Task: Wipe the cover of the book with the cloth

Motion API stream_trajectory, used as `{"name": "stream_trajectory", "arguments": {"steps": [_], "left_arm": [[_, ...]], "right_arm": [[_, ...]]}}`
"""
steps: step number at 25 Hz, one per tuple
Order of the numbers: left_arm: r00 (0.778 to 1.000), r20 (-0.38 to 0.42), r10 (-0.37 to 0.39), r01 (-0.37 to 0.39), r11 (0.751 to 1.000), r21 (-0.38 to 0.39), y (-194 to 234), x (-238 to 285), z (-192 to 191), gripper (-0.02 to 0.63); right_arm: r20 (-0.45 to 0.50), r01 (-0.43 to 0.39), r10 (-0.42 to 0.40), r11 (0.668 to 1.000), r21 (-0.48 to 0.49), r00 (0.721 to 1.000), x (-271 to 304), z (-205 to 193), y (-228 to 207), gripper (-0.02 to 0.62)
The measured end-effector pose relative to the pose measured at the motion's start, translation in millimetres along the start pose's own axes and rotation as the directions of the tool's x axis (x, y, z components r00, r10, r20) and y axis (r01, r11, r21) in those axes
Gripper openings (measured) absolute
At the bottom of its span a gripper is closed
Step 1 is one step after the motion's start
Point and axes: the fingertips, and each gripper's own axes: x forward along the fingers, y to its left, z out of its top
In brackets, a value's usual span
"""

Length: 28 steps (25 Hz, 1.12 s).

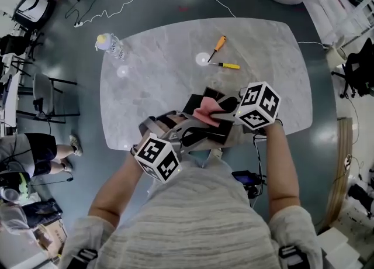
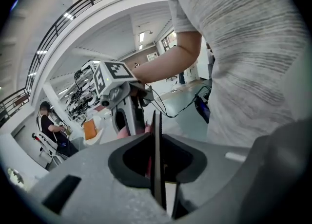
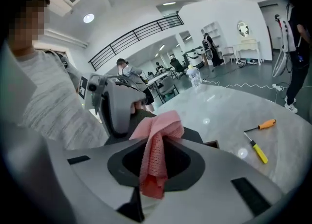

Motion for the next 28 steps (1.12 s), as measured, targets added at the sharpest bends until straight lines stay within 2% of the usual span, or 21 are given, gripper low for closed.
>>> {"name": "stream_trajectory", "arguments": {"steps": [3,8,13,16,17,19,23,28], "left_arm": [[1.0,0.002,-0.013,0.013,1.0,-0.017,-3,-1,0,0.072],[1.0,0.005,-0.019,0.02,1.0,-0.024,-5,-3,-1,0.072],[0.999,0.015,-0.03,0.031,0.999,-0.022,-8,-4,3,0.072],[0.999,0.025,-0.038,0.038,0.999,-0.025,-9,-4,2,0.073],[0.999,0.026,-0.038,0.039,0.999,-0.025,-9,-4,2,0.072],[0.999,0.025,-0.038,0.039,0.999,-0.024,-9,-3,1,0.073],[0.999,0.014,-0.045,0.045,0.999,-0.01,-10,-2,1,0.073],[0.999,0.002,-0.051,0.051,0.999,0.013,-13,-2,0,0.073]], "right_arm": [[-0.041,0.047,-0.046,0.999,0.022,0.998,15,-9,-23,0.053],[-0.12,0.183,-0.179,0.983,0.025,0.977,30,-28,-69,0.052],[-0.199,0.337,-0.33,0.941,0.002,0.923,39,-48,-106,0.052],[-0.221,0.38,-0.374,0.925,-0.017,0.901,42,-47,-111,0.052],[-0.226,0.371,-0.367,0.928,-0.026,0.902,42,-44,-107,0.052],[-0.219,0.312,-0.311,0.95,-0.028,0.925,43,-35,-90,0.052],[-0.183,0.127,-0.134,0.991,-0.046,0.974,37,-7,-37,0.052],[-0.168,-0.075,0.054,0.99,-0.122,0.984,27,17,19,0.052]]}}
